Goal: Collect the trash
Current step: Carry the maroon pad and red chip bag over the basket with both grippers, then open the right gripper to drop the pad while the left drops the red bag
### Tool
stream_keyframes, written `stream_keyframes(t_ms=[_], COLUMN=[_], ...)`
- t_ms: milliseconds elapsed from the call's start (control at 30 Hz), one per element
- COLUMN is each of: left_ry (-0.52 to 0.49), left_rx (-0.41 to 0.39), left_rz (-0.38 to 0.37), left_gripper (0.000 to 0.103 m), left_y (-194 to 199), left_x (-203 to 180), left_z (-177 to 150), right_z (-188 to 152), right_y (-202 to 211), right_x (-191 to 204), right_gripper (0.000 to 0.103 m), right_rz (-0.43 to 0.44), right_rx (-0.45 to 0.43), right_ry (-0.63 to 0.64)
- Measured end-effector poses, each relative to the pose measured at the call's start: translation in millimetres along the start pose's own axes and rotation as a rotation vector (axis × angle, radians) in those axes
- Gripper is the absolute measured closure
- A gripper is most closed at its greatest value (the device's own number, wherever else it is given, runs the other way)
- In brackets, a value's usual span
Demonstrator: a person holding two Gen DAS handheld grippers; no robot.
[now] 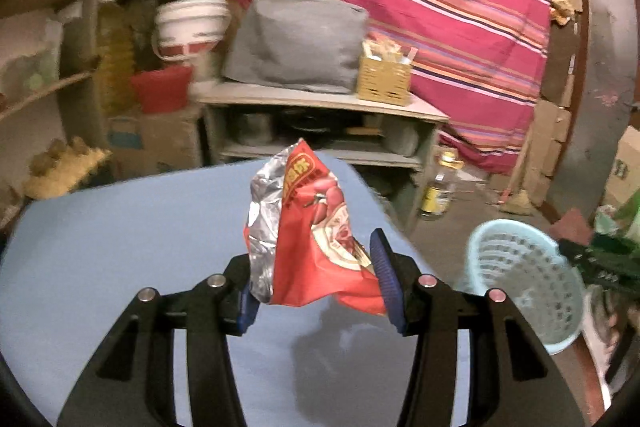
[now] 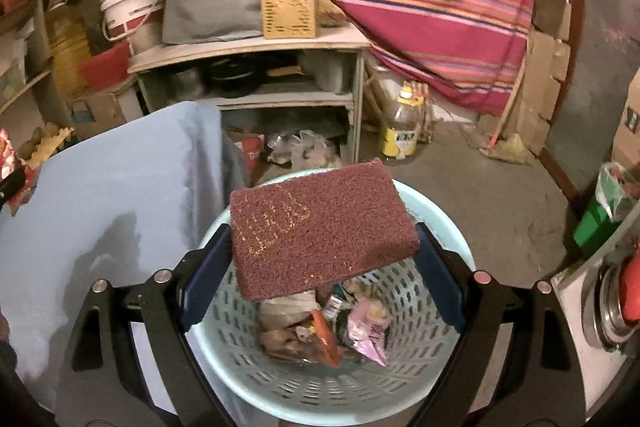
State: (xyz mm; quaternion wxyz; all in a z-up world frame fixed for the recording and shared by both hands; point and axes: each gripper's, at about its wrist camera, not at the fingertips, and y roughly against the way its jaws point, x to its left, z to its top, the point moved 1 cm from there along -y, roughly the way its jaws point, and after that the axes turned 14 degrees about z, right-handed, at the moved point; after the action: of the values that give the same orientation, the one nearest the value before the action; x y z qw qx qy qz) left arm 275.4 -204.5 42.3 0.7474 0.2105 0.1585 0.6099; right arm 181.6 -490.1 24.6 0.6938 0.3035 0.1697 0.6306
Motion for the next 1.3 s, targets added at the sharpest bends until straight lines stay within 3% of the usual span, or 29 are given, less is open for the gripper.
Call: stream_keyframes(t_ms=[300,900,1033,1133,1300], left_ry=[-0.072,-0.186,-0.194,-0.214,-0.215], left_rx=[0.017,0.072,0.097,0.130,0.159], left_rz=[-0.074,-0.163,-0.177,-0.174,-0.171], left_gripper=[0.053,0.052,0.047,0.033,0.028], left_y=[-8.4,-31.6,-42.6,-51.1,-53.3], left_x=[-92.4,-212.9,-227.6,-233.3,-224.3], left_z=[-7.3,-41.8,-46.0,-48.6,-56.2], right_z=[2.1,-15.4,-17.3,-18.1,-18.3], right_y=[-6.2,36.2,37.3,35.1,31.1], right_x=[-27.5,-95.4,-100.5,-103.0,-103.4], right_gripper=[0.007,0.005,0.005,0.005,0.005], right_rz=[0.023,-0.017,-0.018,-0.016,-0.021], right_rx=[0.008,-0.084,-0.086,-0.079,-0.070], right_ry=[-0.056,-0.215,-0.228,-0.238,-0.236])
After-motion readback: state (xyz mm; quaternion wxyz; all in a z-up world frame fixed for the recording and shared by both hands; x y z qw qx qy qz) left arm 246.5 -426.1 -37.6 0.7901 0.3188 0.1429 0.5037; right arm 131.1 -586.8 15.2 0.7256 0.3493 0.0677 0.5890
